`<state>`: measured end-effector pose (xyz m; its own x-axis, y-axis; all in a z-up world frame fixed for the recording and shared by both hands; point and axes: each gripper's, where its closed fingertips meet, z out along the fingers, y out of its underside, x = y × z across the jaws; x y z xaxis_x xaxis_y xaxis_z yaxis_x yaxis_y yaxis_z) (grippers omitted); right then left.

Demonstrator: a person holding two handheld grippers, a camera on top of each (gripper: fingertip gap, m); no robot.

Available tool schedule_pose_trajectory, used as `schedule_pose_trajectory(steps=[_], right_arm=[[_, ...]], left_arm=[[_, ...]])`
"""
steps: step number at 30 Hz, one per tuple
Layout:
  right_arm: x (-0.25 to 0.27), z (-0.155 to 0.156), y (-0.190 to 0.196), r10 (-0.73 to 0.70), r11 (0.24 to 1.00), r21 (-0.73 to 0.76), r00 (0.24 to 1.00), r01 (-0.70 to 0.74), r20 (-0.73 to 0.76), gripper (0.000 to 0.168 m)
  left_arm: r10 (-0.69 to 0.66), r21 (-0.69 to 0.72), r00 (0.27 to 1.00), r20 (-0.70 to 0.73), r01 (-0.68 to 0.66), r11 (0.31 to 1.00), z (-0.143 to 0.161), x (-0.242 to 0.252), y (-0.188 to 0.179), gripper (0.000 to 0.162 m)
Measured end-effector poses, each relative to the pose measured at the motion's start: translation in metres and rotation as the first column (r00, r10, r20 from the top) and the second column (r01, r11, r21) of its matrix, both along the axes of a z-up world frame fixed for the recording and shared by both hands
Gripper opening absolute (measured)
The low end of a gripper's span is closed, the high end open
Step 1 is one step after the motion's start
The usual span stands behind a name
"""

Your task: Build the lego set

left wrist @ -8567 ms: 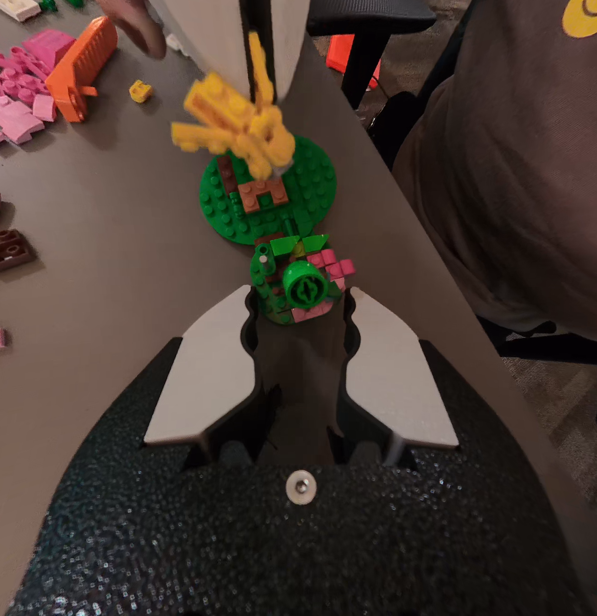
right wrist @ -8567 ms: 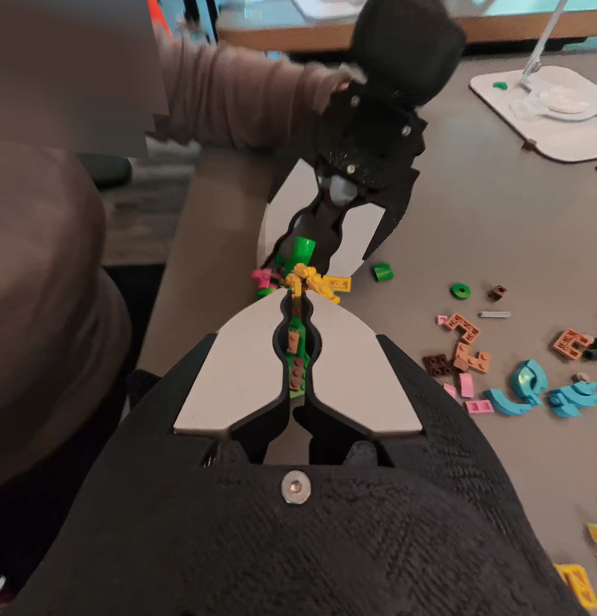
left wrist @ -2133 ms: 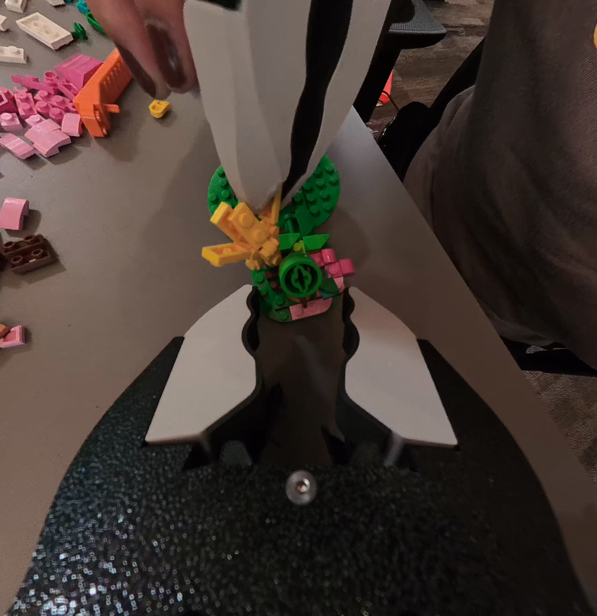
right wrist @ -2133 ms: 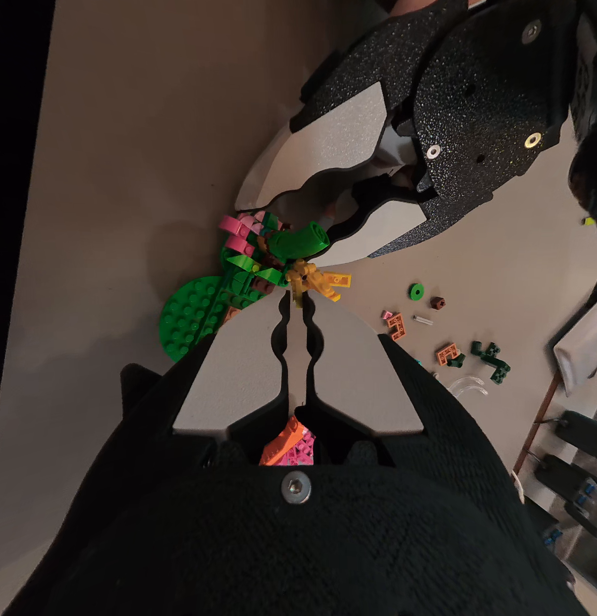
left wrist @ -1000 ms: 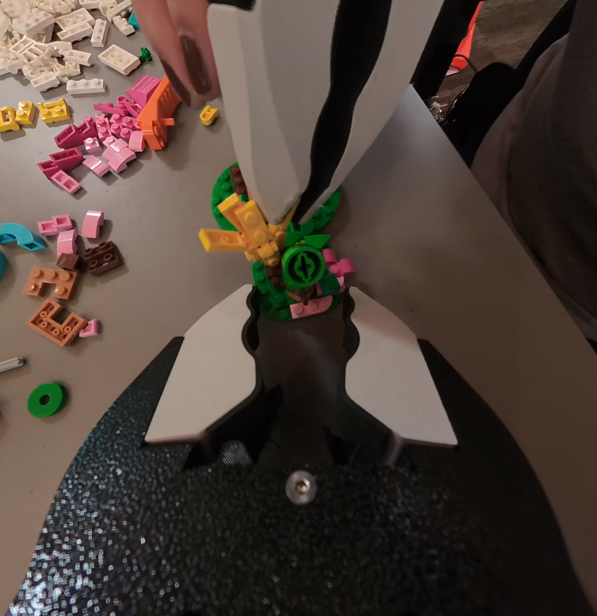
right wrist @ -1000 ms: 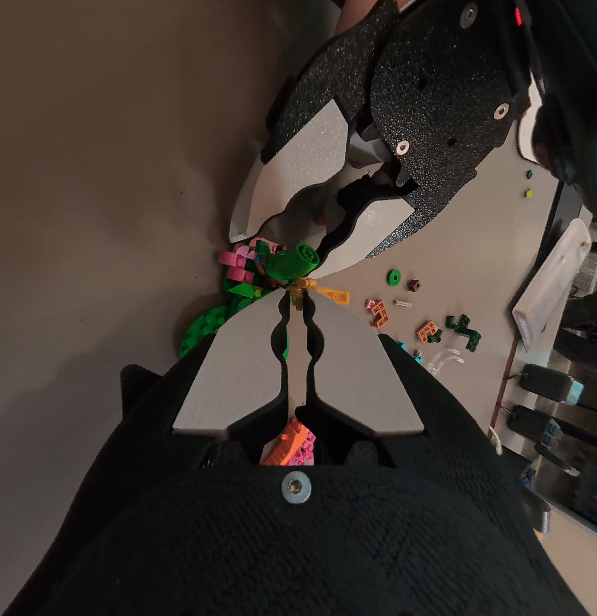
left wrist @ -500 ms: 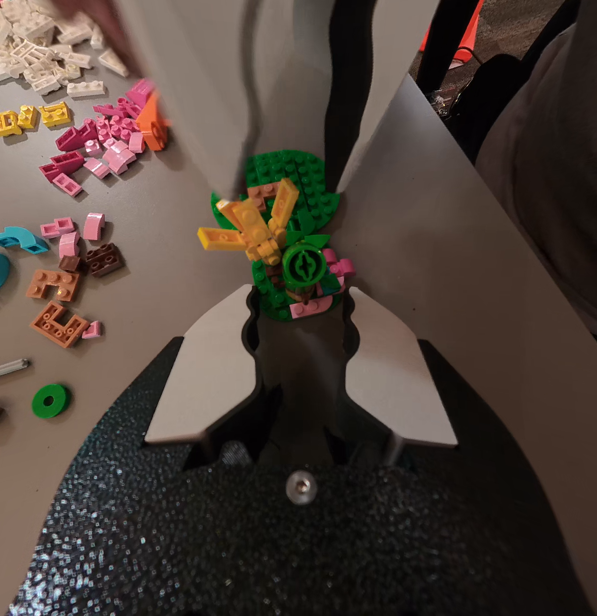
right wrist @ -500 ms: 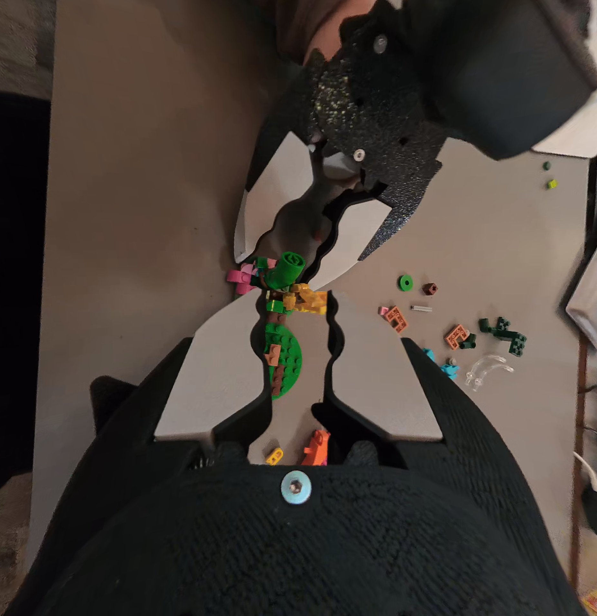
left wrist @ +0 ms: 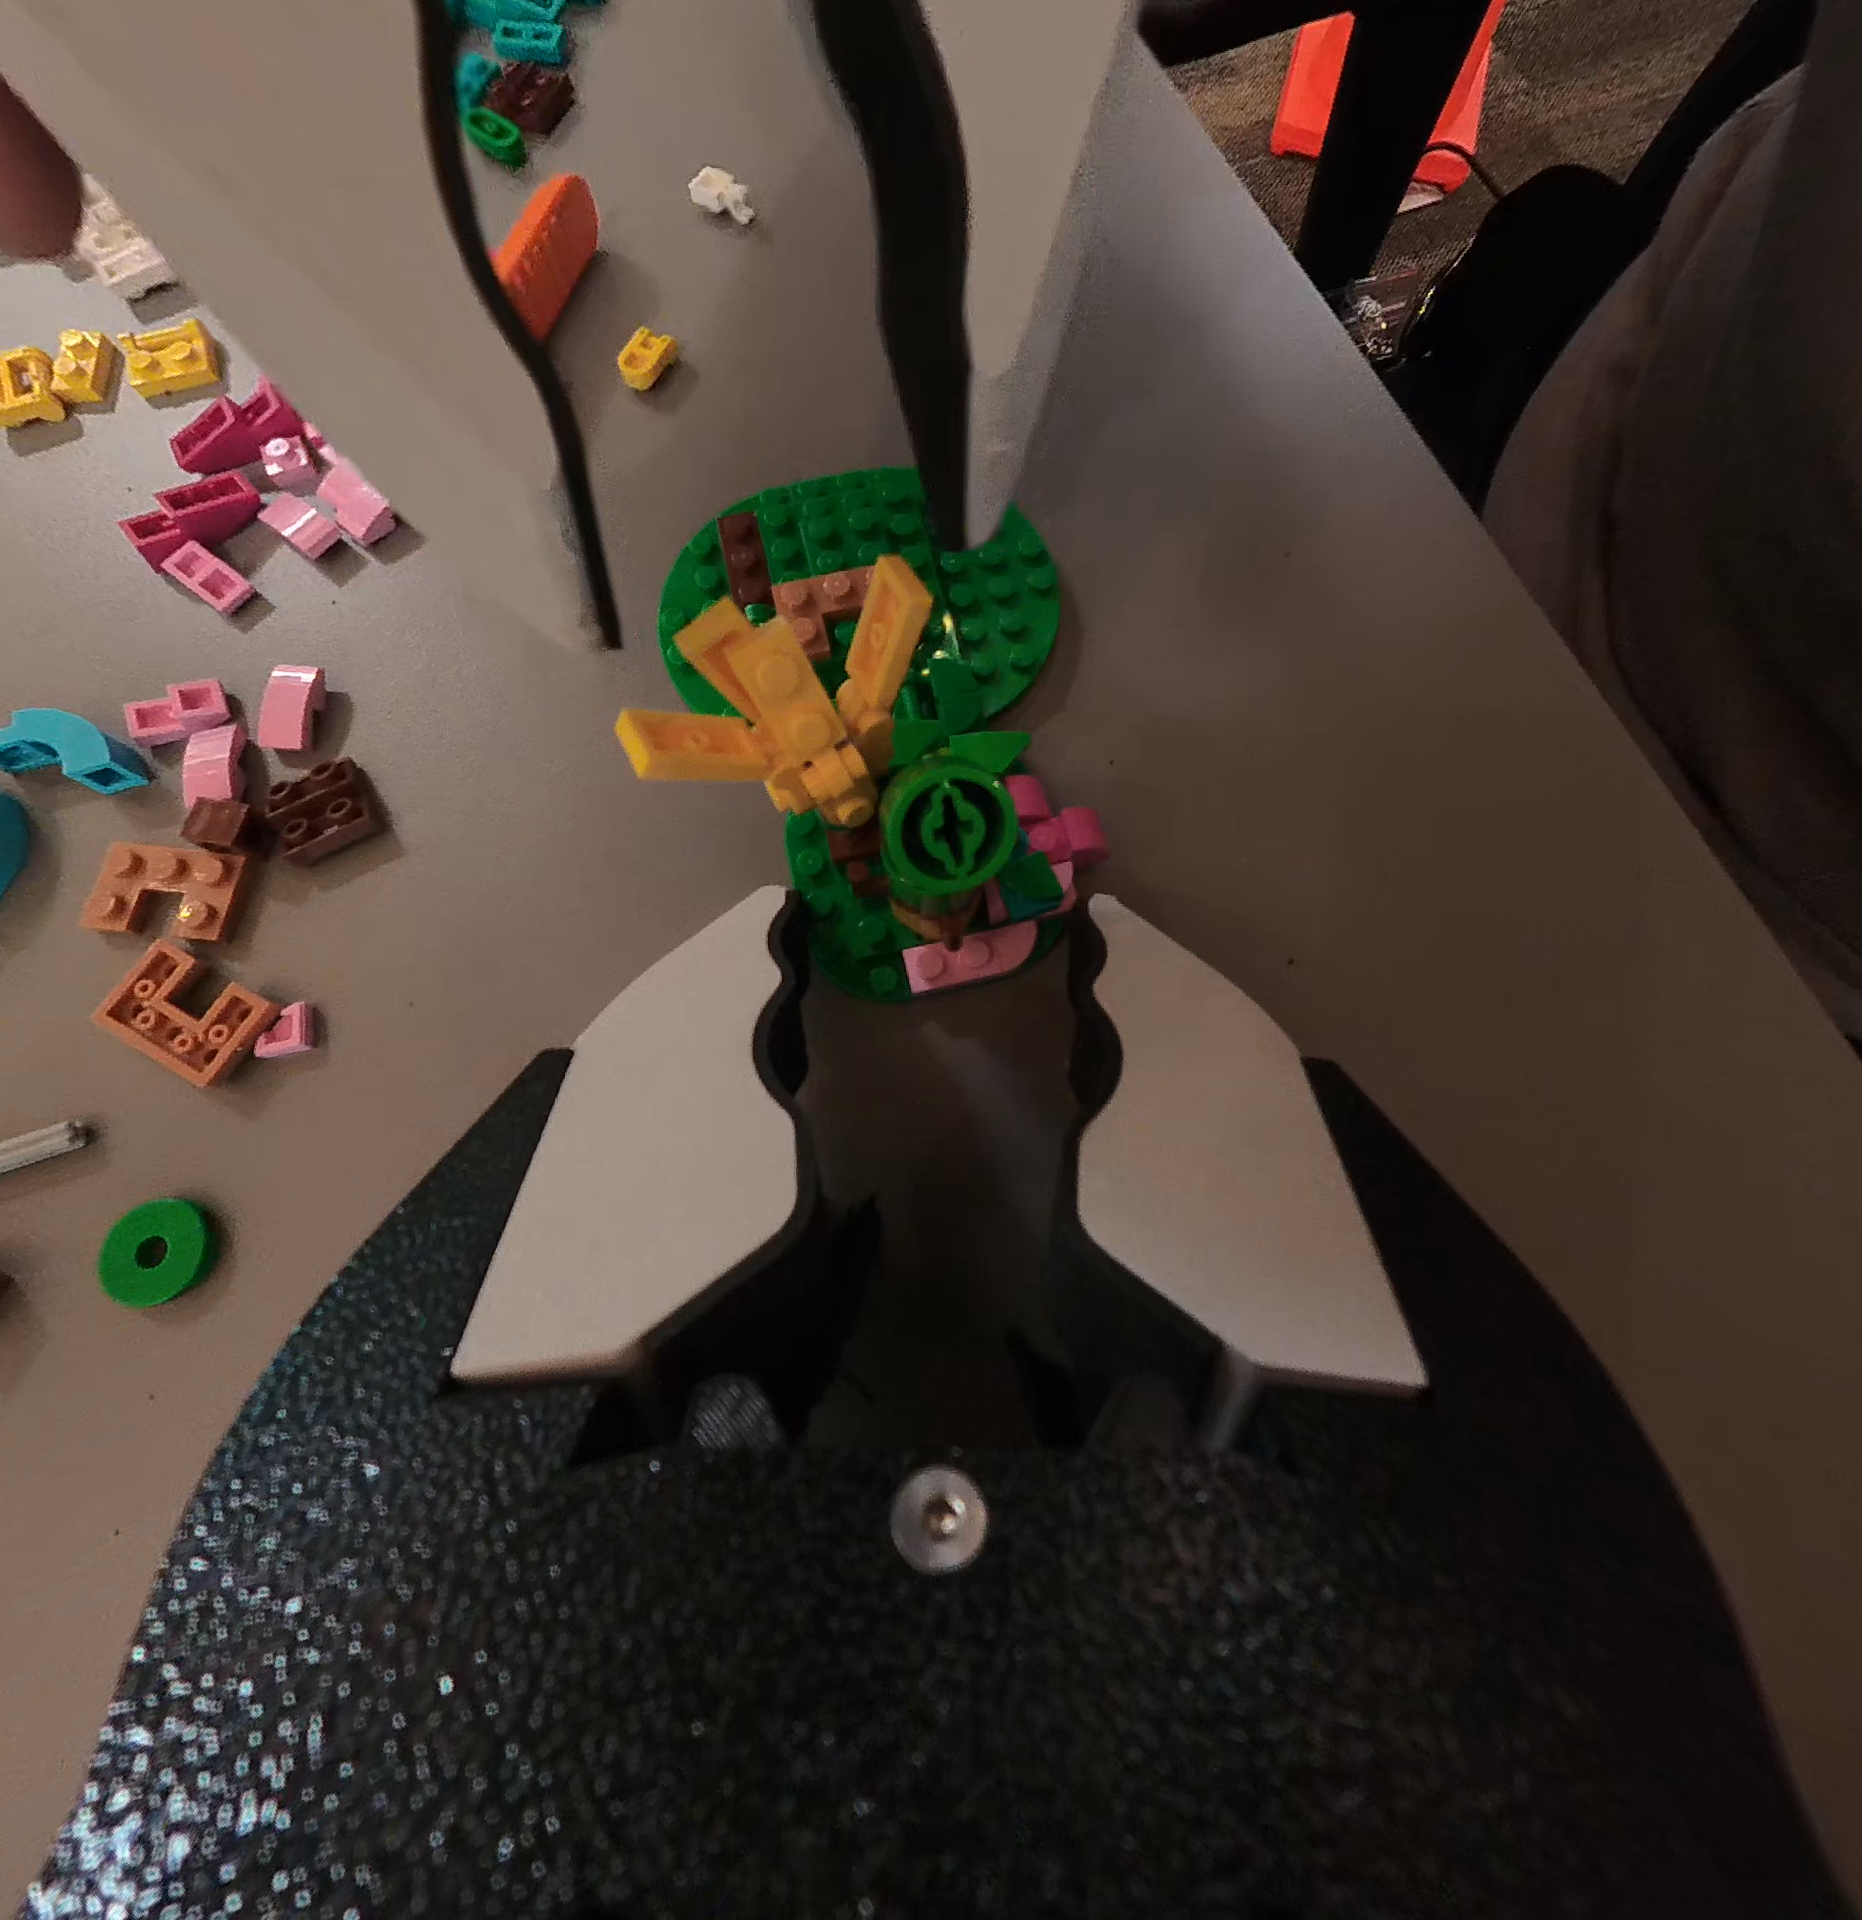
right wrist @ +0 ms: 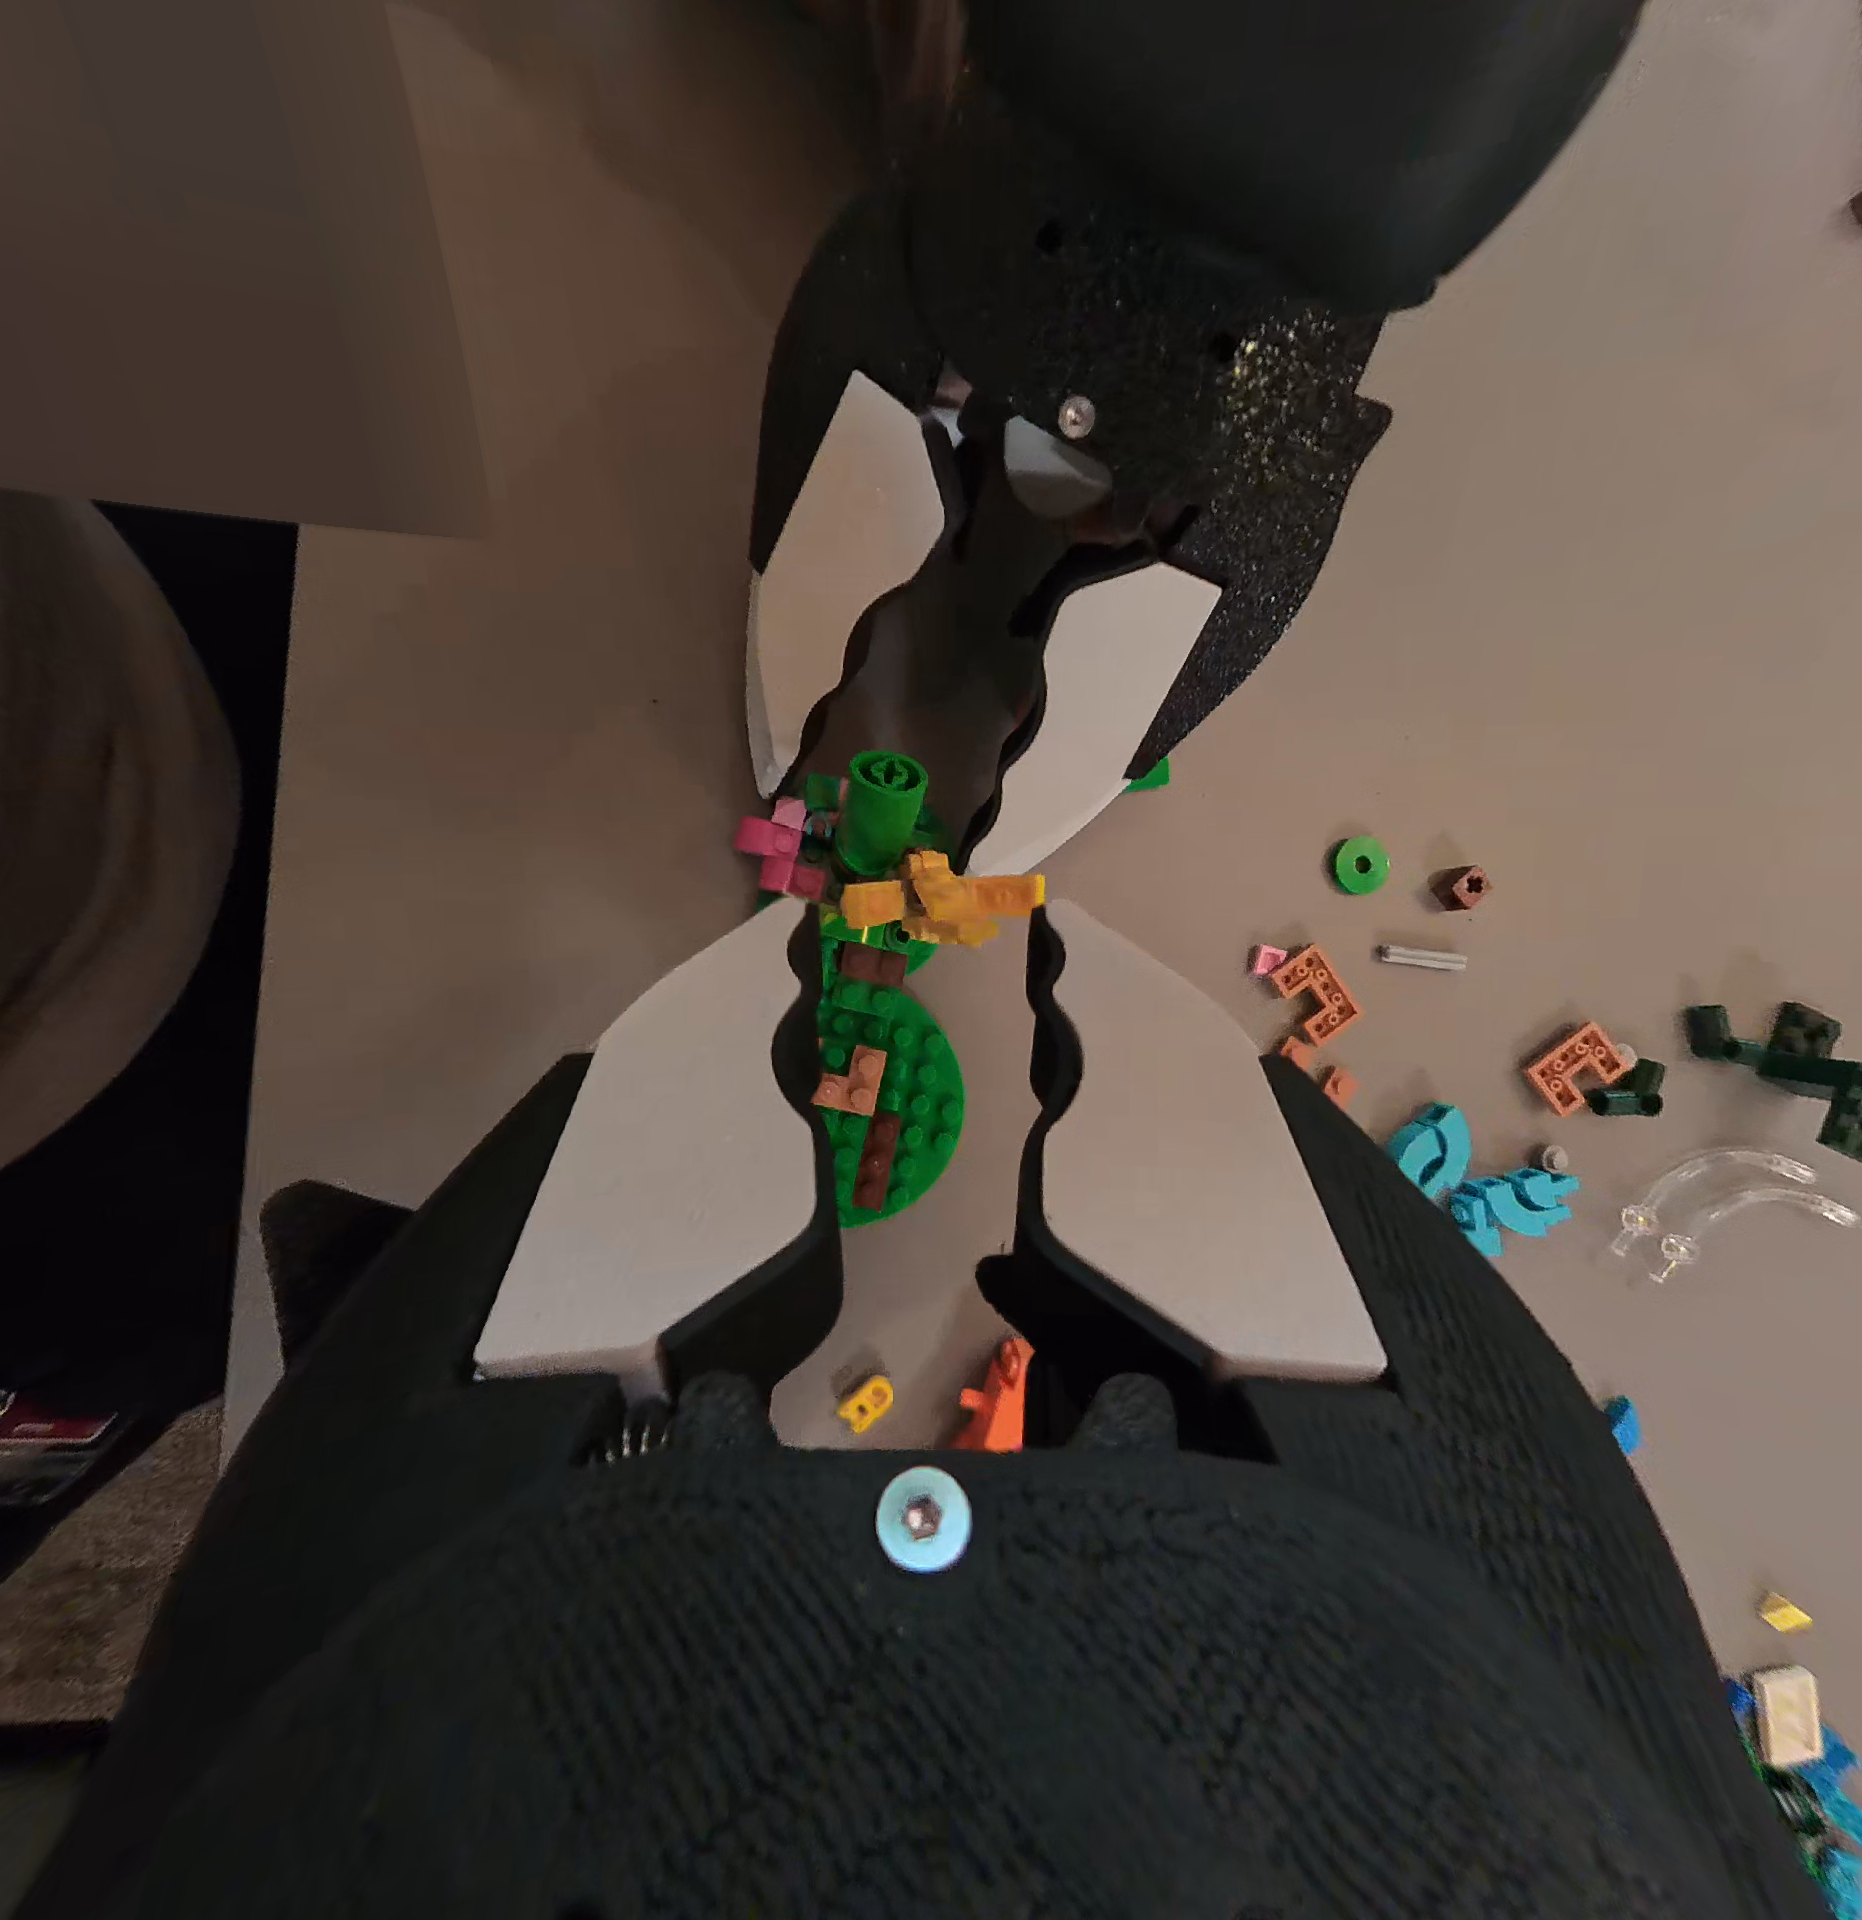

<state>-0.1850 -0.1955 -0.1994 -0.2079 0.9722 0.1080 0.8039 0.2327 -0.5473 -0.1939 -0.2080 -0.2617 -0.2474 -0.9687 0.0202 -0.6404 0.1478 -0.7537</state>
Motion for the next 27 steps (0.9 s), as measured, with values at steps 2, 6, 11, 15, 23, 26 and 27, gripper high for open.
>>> schedule_pose_trajectory(steps=[2,6,11,15,23,26,27], right_arm=[[0.002,-0.001,0.003,-0.001,1.0,-0.009,1.0,0.001,0.014,0.03],[0.002,-0.001,0.003,-0.015,0.998,-0.053,1.0,0.015,0.003,0.029],[0.004,-0.001,-0.001,-0.044,0.998,-0.043,0.998,0.042,-0.045,0.028],[0.009,-0.003,-0.002,-0.084,0.995,0.05,0.993,0.088,-0.083,0.028],[0.022,0.001,-0.018,-0.146,0.985,0.064,0.969,0.162,-0.201,0.027],[0.026,-0.001,-0.019,-0.166,0.981,0.064,0.96,0.185,-0.227,0.027],[0.026,-0.002,-0.02,-0.171,0.98,0.061,0.957,0.19,-0.235,0.027]], left_arm=[[0.0,0.001,1.0,0.0,0.0,1.0,0.0,0.0,0.0,0.049],[-0.001,0.006,1.0,0.001,0.001,1.0,0.0,0.0,0.0,0.049],[-0.001,0.042,1.0,0.012,0.001,0.999,0.0,0.0,0.0,0.049],[0.012,0.071,1.0,0.026,-0.014,0.997,0.001,0.0,0.0,0.049],[0.113,0.034,0.994,0.006,-0.113,0.993,-0.001,-0.006,0.005,0.058],[0.145,0.046,0.989,0.01,-0.145,0.988,0.0,-0.01,0.006,0.065],[0.16,0.036,0.987,0.002,-0.16,0.987,-0.001,-0.013,0.006,0.071]])
